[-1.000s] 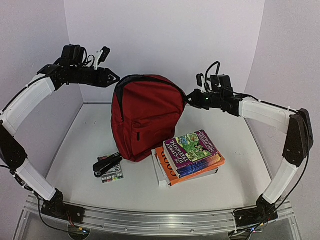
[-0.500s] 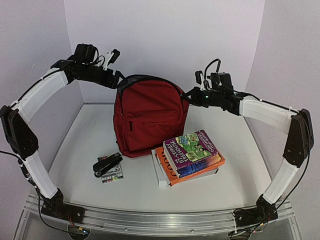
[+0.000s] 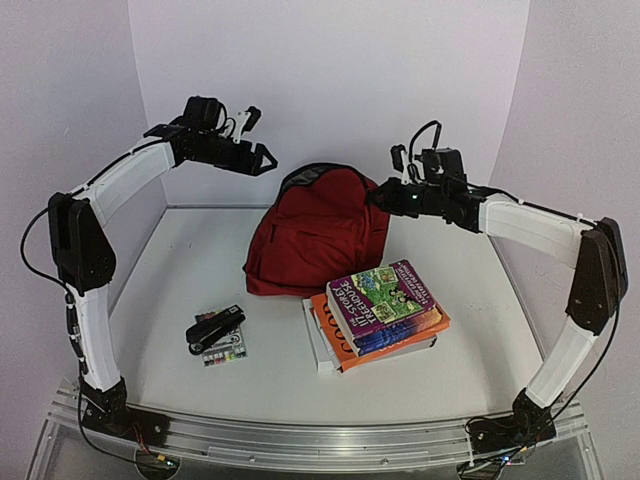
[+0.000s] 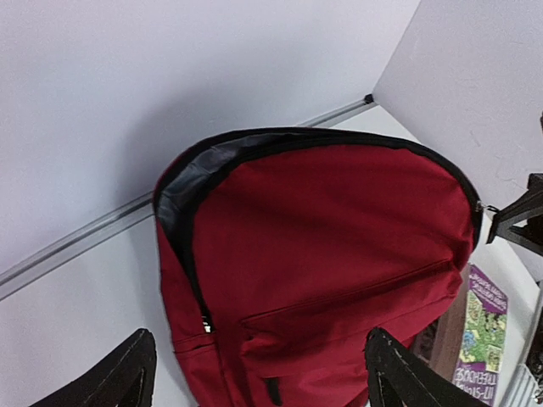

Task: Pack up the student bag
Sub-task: Unzip the student bag at the center of the board.

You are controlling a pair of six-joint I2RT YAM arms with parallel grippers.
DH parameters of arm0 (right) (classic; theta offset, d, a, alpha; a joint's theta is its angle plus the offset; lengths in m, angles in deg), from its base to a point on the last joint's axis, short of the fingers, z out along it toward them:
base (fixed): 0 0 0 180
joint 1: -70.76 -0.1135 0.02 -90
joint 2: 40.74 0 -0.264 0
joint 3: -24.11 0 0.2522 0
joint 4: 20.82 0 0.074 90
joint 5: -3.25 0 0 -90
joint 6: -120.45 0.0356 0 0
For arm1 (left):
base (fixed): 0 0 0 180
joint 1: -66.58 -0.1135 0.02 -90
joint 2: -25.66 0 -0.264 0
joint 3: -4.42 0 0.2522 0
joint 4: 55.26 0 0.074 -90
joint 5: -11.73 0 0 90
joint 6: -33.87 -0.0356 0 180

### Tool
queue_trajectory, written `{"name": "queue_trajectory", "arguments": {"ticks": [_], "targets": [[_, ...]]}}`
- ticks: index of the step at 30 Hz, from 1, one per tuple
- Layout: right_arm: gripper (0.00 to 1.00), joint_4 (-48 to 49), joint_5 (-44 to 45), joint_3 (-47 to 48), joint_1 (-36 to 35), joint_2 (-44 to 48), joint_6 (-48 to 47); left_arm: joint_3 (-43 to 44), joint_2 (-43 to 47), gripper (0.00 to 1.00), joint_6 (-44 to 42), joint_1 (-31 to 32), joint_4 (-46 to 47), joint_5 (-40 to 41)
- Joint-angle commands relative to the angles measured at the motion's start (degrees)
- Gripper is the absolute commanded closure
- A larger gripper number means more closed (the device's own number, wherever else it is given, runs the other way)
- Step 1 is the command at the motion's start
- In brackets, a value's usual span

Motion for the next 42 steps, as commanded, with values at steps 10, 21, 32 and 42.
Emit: {"name": "queue_trajectory", "arguments": {"ticks": [10, 21, 32, 42], "targets": [[1.00, 2.54, -2.35, -5.97, -5.27, 0.97, -1.56, 2.92, -7.39, 0.11, 31.14, 8.25, 16.51, -13.33], [1.00, 2.54, 0.54, -10.30, -8.11, 3.98, -1.83, 0.06, -11.79, 0.12, 41.89, 9.39, 20.38, -12.81], [1.00, 2.54, 0.70, -11.14, -8.16, 5.06, -1.92, -5.07, -12.34, 0.14, 45.30, 9.72, 22.25, -13.27], [1.00, 2.54, 1.17, -11.09, -8.45, 5.34, -2.19, -0.67, -17.88, 0.40, 50.88, 11.60, 27.61, -18.91]]}}
